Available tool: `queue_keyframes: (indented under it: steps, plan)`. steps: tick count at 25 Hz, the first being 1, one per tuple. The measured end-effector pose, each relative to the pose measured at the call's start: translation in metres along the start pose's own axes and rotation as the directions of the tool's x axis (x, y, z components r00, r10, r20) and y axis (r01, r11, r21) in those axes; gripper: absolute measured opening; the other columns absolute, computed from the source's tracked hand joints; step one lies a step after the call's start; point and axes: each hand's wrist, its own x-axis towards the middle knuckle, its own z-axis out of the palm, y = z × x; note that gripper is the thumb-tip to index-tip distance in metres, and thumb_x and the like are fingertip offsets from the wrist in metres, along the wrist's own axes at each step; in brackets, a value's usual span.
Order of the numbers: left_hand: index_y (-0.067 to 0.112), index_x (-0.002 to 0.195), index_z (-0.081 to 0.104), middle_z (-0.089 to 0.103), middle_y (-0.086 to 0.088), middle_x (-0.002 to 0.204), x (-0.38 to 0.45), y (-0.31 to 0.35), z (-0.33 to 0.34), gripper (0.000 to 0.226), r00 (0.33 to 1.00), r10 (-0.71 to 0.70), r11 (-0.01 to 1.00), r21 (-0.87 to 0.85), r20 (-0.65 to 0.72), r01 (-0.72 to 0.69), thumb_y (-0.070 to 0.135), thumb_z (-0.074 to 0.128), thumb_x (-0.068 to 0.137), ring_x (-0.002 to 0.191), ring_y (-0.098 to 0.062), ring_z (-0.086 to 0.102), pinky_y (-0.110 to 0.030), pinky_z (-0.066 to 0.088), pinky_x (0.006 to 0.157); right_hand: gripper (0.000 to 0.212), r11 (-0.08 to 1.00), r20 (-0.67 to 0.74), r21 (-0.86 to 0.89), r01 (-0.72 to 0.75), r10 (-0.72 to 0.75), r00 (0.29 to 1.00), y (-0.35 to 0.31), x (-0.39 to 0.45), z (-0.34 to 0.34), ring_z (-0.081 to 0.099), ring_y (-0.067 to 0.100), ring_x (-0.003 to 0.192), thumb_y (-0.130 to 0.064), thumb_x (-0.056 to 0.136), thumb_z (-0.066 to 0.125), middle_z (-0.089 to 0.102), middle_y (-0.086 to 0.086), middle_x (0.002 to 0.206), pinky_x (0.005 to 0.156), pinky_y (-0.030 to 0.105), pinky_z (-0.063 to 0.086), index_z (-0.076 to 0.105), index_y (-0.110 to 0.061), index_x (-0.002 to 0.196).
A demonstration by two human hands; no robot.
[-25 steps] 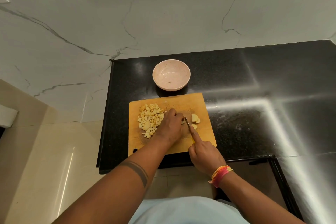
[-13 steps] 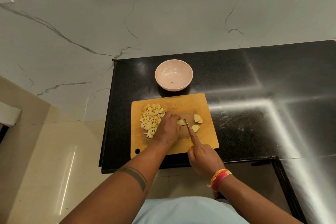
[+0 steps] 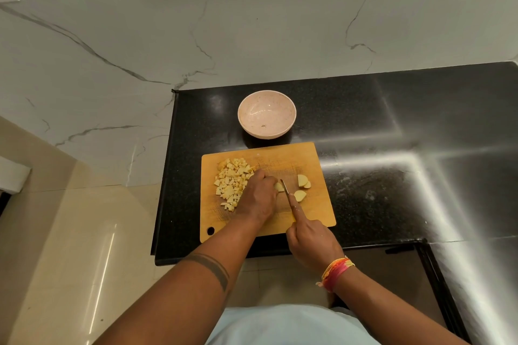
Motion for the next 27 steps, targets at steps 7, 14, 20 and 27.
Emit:
queue_keyframes:
  steps: [7,14,20,27]
  plan:
    - [0.013,0.129,0.067,0.053,-0.004,0.130,-0.001,0.002,-0.003,0.030,0.999,0.006,1.000,-0.004,-0.037,-0.006,0.022,0.056,0.103,0.112,-0.019,0.057,-0.029,0.048,0.099,0.077,0.998,0.034,-0.070,0.006,-0.004,0.999,-0.010,0.022,0.008,0.061,0.028,0.063,-0.027,0.100,0.038,0.064,0.009,0.077,0.057,0.038,0.047,-0.006,-0.030,0.162]
    - [0.012,0.130,0.067,0.055,-0.006,0.132,0.000,-0.002,0.000,0.031,0.997,0.030,1.000,0.005,-0.065,-0.030,0.023,0.055,0.104,0.119,-0.020,0.054,-0.025,0.041,0.101,0.085,0.984,0.075,-0.178,0.019,-0.005,0.997,0.002,-0.014,0.022,0.057,0.022,0.057,-0.029,0.101,0.037,0.063,0.003,0.074,0.052,0.034,0.042,-0.026,-0.026,0.158]
    - [0.016,0.138,0.061,0.050,-0.001,0.139,-0.005,-0.008,0.004,0.037,0.998,0.002,0.997,-0.080,-0.064,-0.008,0.021,0.060,0.101,0.130,-0.021,0.050,-0.027,0.041,0.107,0.087,0.997,0.047,-0.082,0.016,-0.012,0.999,0.008,-0.022,0.016,0.054,0.018,0.053,-0.027,0.099,0.039,0.062,0.000,0.069,0.049,0.036,0.038,-0.027,-0.036,0.156]
    - [0.018,0.126,0.066,0.054,0.000,0.123,-0.004,-0.006,0.004,0.026,0.997,-0.054,0.993,-0.104,-0.063,0.047,0.020,0.059,0.101,0.109,-0.018,0.057,-0.029,0.051,0.093,0.078,0.996,0.025,-0.084,0.016,-0.014,1.000,-0.012,0.024,0.017,0.062,0.030,0.065,-0.028,0.099,0.038,0.065,0.010,0.078,0.060,0.039,0.049,-0.010,-0.031,0.161]
